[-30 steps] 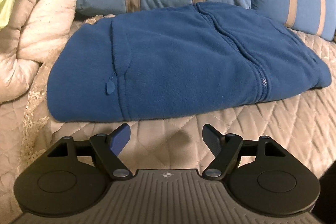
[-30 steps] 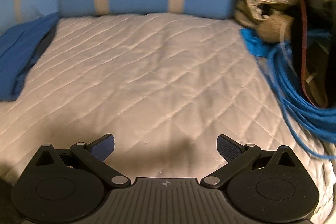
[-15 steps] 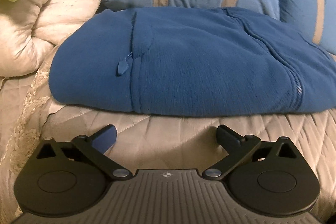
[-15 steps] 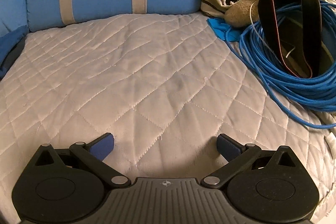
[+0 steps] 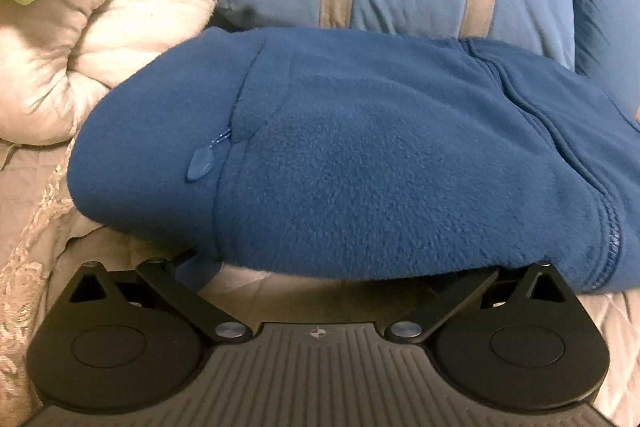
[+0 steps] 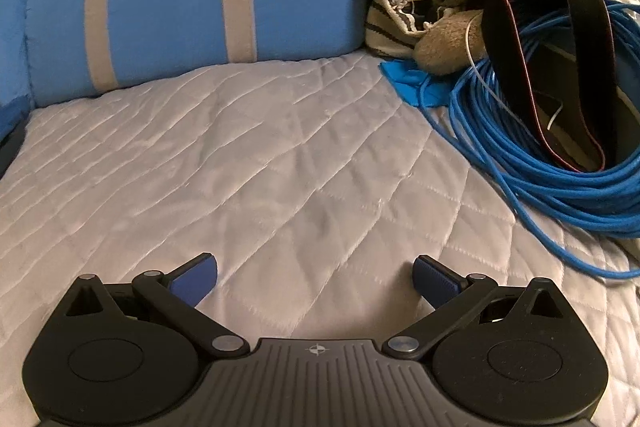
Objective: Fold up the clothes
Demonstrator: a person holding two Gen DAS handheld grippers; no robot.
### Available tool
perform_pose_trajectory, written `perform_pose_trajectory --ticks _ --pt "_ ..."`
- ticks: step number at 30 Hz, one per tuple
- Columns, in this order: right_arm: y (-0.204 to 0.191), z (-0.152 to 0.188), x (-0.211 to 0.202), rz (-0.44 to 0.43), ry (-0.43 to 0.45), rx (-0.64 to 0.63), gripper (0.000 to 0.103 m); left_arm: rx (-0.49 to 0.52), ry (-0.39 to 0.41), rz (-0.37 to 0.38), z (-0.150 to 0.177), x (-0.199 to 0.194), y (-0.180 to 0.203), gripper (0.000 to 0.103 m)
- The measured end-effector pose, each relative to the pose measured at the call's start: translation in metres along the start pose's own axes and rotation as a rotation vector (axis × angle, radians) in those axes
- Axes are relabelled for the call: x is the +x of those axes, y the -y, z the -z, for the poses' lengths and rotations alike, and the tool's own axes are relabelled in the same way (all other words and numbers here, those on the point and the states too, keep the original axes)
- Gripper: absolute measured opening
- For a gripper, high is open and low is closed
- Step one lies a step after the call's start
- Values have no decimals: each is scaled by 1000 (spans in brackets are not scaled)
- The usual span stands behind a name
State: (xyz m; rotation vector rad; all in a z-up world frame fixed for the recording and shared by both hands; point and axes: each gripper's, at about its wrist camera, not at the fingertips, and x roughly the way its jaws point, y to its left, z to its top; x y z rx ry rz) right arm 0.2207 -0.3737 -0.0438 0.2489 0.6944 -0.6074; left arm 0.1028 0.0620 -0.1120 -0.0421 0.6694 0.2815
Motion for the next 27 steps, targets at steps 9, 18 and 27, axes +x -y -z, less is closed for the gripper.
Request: perform_pose_trajectory --ticks 9,18,27 --pt "-7 19 1 82 158 -8 103 -5 74 -18 12 -6 4 103" --pt "0 19 3 50 161 25 103 1 91 -26 15 -7 5 103" --pt "2 21 3 40 166 38 103 -4 95 -22 16 -6 4 103"
